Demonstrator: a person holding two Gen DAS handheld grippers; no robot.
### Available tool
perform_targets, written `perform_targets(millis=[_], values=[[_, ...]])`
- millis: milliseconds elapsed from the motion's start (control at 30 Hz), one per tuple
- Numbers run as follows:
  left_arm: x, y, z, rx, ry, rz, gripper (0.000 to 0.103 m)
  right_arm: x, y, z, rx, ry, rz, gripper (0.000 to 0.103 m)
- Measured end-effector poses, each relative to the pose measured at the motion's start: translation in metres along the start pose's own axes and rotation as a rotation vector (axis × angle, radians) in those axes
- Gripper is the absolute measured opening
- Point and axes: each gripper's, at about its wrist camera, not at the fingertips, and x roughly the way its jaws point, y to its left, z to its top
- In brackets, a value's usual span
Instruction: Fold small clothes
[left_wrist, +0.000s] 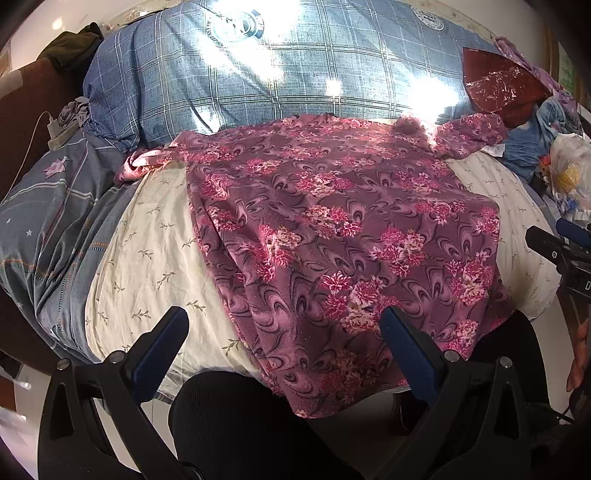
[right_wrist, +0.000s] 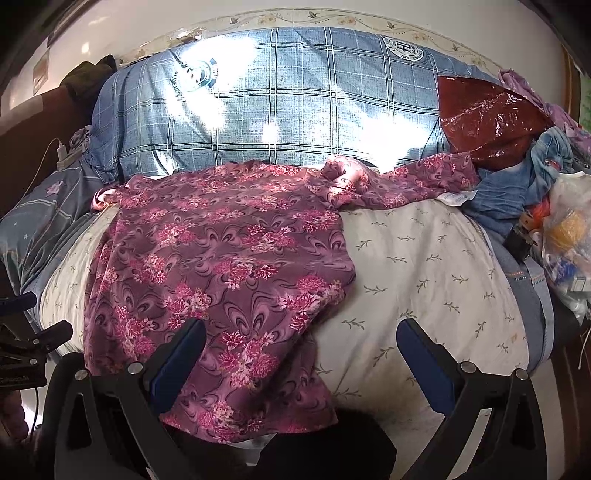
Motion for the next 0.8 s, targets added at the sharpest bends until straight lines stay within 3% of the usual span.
perform_targets(millis=[367, 467, 567, 700, 800], values=[[0.004, 0.005, 0.0, -0.011, 0.015, -0.011, 0.103, 0.004, -0.007, 0.001, 0.031, 0.012, 0.017, 0.103], [0.007, 0.022, 0.004, -0.058, 0.029, -0.012, 0.103, 0.009, -0.027, 0.002, 0.089, 0.023, 0.015, 0.103], [0.011, 0.059, 0.01, -0.148, 0.032, 0.038, 0.103, 0.015, -0.054, 0.001, 0.146, 0.032, -0.013, 0.102], [0.024, 0.104, 0.009, -0.246, 0.106, 0.093, 0.103, 0.033, -0.086, -0.008, 0.211, 0.079, 0.022, 0.102], [0.04, 0.113, 0.0, -0.279, 0.19, 0.044, 0.103, 0.055, -0.089, -0.013, 0.212, 0.14, 0.096, 0.1]])
